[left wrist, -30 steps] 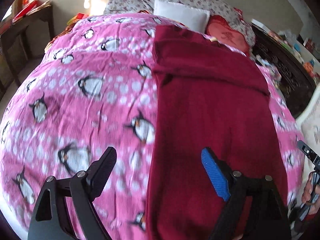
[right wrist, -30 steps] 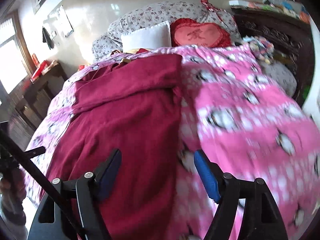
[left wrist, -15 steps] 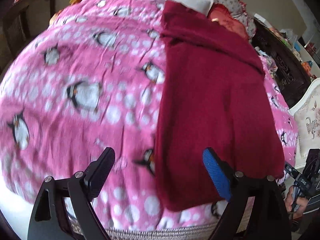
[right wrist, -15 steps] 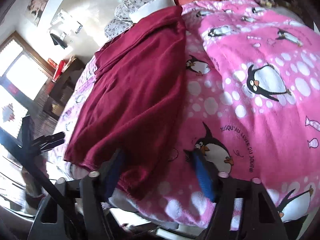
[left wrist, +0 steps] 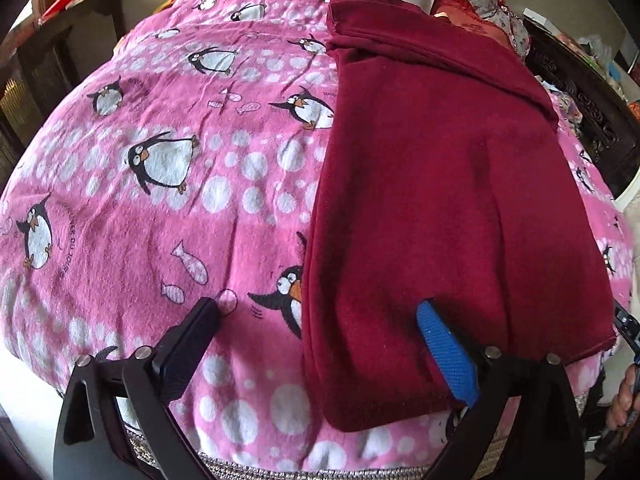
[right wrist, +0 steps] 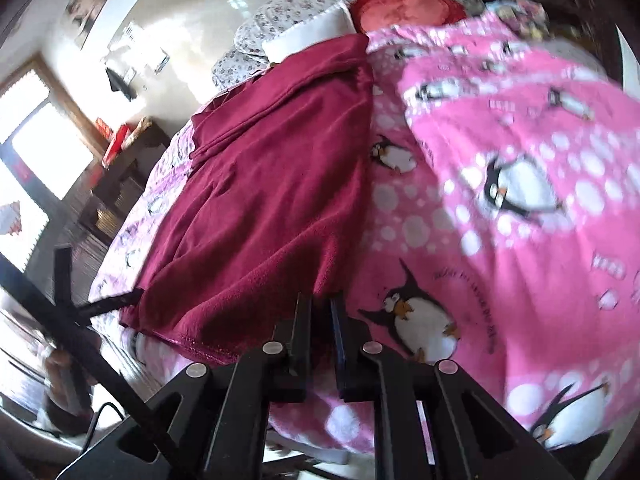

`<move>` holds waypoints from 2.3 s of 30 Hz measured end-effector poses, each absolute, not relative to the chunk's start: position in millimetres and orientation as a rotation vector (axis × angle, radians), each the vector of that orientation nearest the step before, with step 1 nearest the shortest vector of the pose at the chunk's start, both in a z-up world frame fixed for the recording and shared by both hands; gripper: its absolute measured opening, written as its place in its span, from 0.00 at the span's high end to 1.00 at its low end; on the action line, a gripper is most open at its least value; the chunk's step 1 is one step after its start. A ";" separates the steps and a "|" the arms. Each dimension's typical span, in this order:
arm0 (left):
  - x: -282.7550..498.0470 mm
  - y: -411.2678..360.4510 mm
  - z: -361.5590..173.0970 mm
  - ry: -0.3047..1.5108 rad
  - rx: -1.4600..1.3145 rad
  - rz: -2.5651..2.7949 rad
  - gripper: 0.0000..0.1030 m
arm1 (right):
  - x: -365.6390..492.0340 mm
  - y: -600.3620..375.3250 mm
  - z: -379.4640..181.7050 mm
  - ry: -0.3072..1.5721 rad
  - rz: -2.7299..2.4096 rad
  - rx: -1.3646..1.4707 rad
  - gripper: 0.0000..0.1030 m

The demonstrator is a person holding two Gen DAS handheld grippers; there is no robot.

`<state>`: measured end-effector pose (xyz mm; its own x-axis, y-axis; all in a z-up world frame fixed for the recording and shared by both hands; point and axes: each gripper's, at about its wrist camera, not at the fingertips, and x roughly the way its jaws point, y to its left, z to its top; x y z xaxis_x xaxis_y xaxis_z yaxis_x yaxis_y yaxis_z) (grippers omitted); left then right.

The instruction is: Fold small clothes

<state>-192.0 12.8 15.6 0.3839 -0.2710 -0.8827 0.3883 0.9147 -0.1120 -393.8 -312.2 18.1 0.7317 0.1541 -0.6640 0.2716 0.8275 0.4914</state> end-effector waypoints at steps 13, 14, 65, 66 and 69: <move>-195.0 6.9 11.8 1.075 0.145 -0.401 0.00 | -394.3 -302.4 6.2 0.726 0.021 0.658 0.64; -194.4 7.3 12.1 1.082 0.141 -0.408 0.00 | -395.6 -301.0 7.2 0.718 0.017 0.635 0.73; -4.1 -68.6 168.6 0.970 -0.118 -0.740 0.92 | -232.3 -413.1 148.9 0.345 0.146 0.683 0.91; 10.1 -75.3 167.4 0.977 -0.115 -0.725 0.92 | -217.4 -421.6 148.6 0.351 0.134 0.697 0.91; 63.0 -106.2 151.7 1.007 -0.127 -0.665 0.92 | -167.5 -448.5 139.6 0.385 0.071 0.720 0.91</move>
